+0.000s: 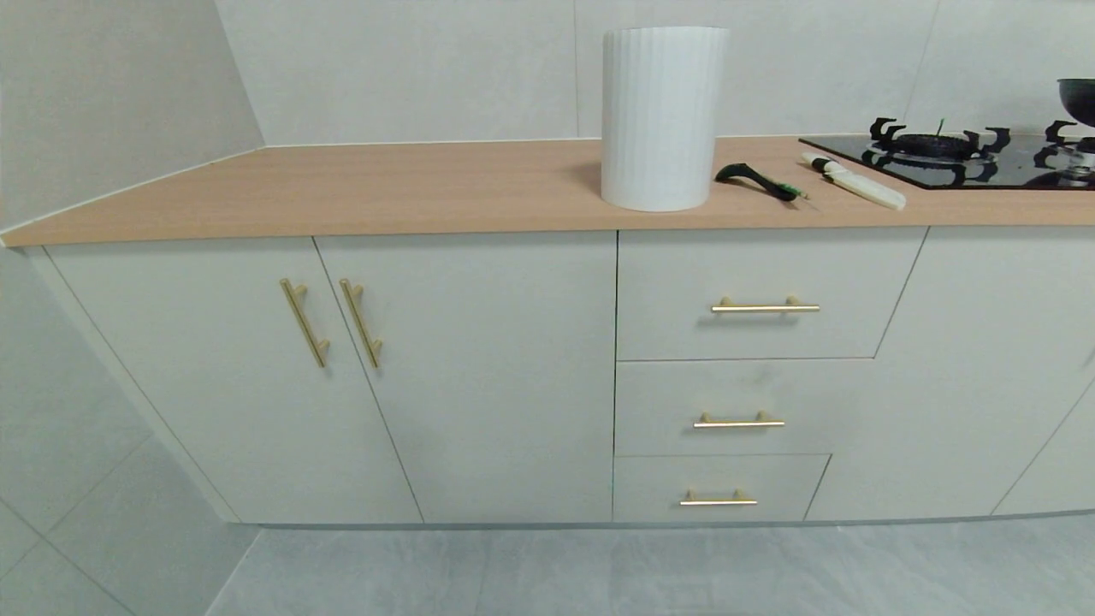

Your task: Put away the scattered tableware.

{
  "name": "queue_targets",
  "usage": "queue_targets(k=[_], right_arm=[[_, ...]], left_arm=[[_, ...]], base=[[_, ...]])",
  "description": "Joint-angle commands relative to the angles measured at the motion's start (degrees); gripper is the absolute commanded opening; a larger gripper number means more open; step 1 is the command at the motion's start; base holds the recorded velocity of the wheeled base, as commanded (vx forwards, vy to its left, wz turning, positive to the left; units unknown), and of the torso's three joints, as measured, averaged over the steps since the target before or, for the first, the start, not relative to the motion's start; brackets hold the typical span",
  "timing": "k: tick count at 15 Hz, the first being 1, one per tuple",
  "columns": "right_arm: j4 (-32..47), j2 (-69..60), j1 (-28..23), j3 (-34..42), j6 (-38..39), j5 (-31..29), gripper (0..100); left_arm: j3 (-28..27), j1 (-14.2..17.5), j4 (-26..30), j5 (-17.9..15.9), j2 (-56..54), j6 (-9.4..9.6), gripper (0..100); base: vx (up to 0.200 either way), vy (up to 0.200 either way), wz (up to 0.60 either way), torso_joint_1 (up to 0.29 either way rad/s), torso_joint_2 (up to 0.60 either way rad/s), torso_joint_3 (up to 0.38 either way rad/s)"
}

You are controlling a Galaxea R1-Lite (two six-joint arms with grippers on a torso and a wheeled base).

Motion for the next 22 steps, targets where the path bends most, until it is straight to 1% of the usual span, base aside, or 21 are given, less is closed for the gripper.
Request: queue_targets(k=[1, 22], right_arm=[[0.0, 0.1, 0.01, 0.0, -0.01, 0.02, 100], [0.0, 0.1, 0.01, 0.0, -0.8, 0.37, 100]], left_arm=[[0.0, 0.0, -0.04, -0.01, 0.09, -0.01, 100], [0.0, 0.0, -0.04, 0.08, 0.0, -0.1, 100]], base=[[0.2, 0.0, 0.0, 0.002, 0.0, 0.002], [0.0, 0.0, 0.0, 0.0, 0.0, 0.0]])
